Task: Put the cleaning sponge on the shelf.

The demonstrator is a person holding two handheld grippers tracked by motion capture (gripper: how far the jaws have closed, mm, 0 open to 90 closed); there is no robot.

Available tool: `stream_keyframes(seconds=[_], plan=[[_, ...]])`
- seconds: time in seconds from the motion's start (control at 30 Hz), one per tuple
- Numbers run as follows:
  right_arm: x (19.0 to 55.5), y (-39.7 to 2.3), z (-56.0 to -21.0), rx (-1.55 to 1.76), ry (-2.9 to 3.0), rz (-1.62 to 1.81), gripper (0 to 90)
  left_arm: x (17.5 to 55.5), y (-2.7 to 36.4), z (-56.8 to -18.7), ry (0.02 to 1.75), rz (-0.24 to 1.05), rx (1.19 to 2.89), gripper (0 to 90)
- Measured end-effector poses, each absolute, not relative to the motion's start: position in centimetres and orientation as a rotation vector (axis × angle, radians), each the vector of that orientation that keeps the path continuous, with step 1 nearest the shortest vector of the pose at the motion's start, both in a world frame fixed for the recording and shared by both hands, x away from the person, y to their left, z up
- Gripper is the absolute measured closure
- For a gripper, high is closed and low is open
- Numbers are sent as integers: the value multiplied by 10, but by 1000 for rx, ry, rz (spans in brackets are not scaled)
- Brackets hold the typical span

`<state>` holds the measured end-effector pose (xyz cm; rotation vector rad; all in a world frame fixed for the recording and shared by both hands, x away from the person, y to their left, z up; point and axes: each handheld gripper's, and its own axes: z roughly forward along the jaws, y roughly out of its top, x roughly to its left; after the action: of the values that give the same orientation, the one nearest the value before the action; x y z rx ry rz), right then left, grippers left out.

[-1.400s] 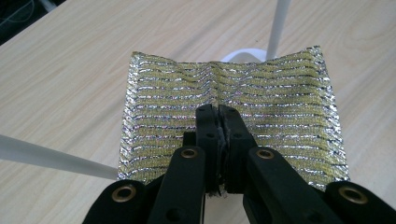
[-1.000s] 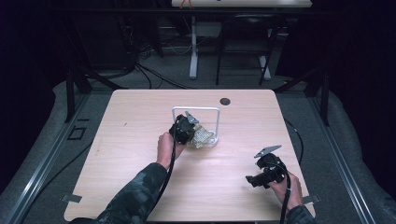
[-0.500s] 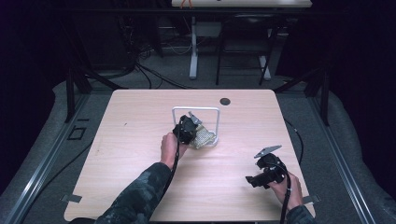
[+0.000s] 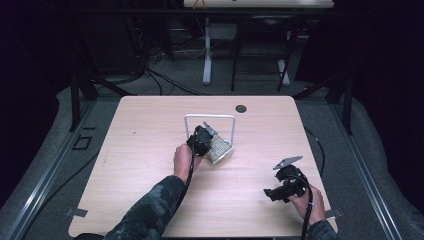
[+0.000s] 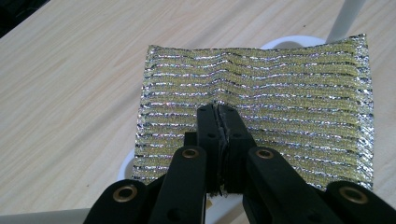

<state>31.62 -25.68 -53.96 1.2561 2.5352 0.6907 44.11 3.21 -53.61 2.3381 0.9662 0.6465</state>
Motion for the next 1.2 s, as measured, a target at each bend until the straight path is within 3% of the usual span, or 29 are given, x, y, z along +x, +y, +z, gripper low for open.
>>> stream_keyframes(seconds=[0.17, 0.6, 1.2], plan=[[316, -256, -540, 1241, 2539, 695, 106, 442, 33, -535, 975, 655, 2341, 855], [316, -257, -539, 1249, 2529, 689, 107, 429, 37, -514, 935, 554, 2322, 502], [316, -257, -539, 1251, 2531, 677, 107, 392, 58, -476, 824, 548, 2352, 265]])
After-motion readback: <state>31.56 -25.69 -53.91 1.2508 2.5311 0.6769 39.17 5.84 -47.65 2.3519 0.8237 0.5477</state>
